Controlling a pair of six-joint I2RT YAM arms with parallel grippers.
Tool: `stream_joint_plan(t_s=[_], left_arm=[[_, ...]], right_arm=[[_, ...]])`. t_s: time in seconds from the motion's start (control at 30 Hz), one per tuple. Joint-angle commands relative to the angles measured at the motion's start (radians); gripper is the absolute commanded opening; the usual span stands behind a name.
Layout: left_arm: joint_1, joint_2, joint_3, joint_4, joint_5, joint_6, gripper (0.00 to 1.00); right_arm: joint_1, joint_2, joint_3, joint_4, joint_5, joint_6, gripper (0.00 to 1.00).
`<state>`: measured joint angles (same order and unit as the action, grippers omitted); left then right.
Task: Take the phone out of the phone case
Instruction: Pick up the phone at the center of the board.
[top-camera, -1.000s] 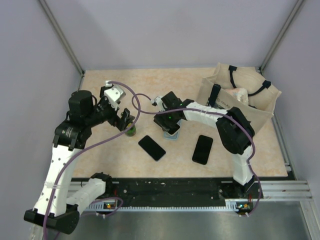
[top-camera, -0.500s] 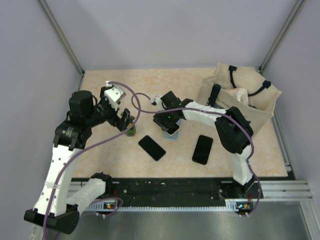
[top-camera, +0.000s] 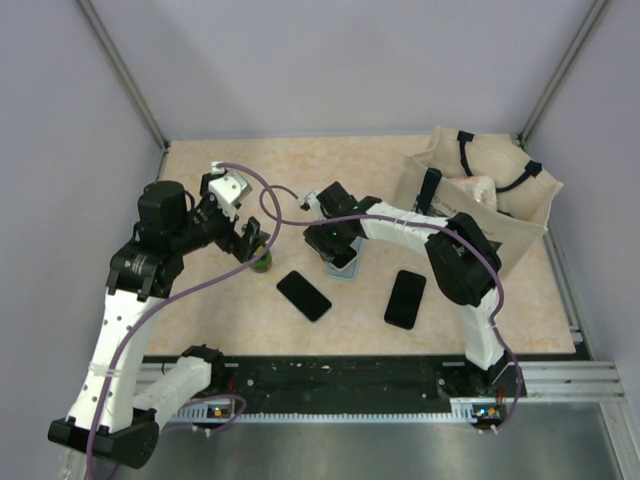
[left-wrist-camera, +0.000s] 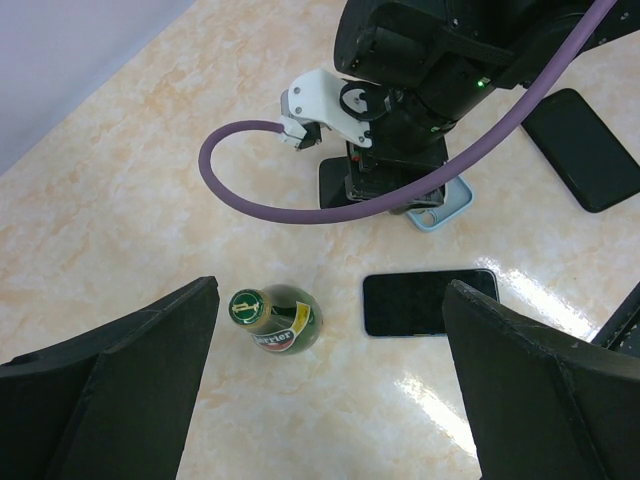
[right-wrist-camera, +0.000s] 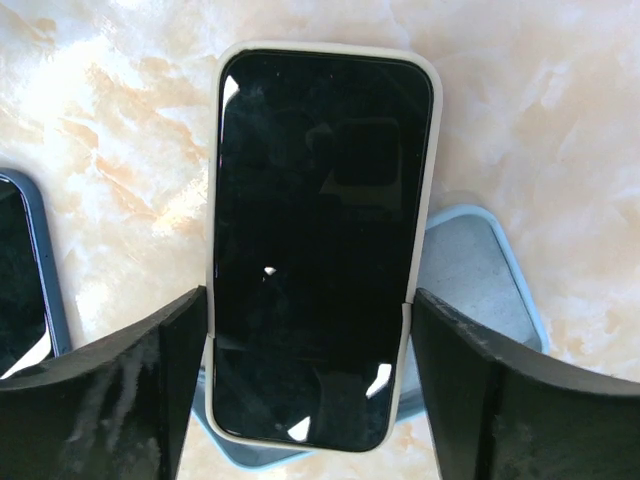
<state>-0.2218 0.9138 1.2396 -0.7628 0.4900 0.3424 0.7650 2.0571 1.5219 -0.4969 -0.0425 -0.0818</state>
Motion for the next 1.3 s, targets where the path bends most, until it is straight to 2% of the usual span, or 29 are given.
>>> stream_joint_plan(t_s=[0.0, 0.3, 0.57, 0.63, 0.8, 1.03, 1.27], left_arm=[[0.007, -0.012, 0.003, 0.026, 0.009, 0.003, 0.99], [0.007, -0.015, 0.009, 0.023, 0.007, 0.004, 0.99], [0.007, -0.016, 0.014, 0.020, 0.005, 0.006, 0.99], [0.007, -0.016, 0.014, 0.020, 0.005, 0.004, 0.99], [0.007, -0.015, 0.012, 0.028, 0.004, 0.001, 0.99], [0.009, -0.018, 0.017, 0.039, -0.010, -0.019, 0.99], [0.016, -0.020, 0.015, 0.066, -0.018, -0.059, 0.99]], right_arm=[[0.014, 0.074, 0.026, 0.057, 0.038, 0.004, 0.84], [0.023, 0.080, 0.049, 0.049, 0.072, -0.004, 0.85], [0.023, 0.071, 0.035, 0.034, 0.089, -0.009, 0.78], [0.023, 0.061, 0.027, 0.034, 0.086, -0.010, 0.72], [0.023, 0.023, 0.029, 0.032, 0.081, -0.015, 0.46], [0.007, -0.061, 0.080, 0.000, 0.059, -0.027, 0.16], [-0.027, -0.161, 0.103, -0.019, 0.017, -0.038, 0.00]])
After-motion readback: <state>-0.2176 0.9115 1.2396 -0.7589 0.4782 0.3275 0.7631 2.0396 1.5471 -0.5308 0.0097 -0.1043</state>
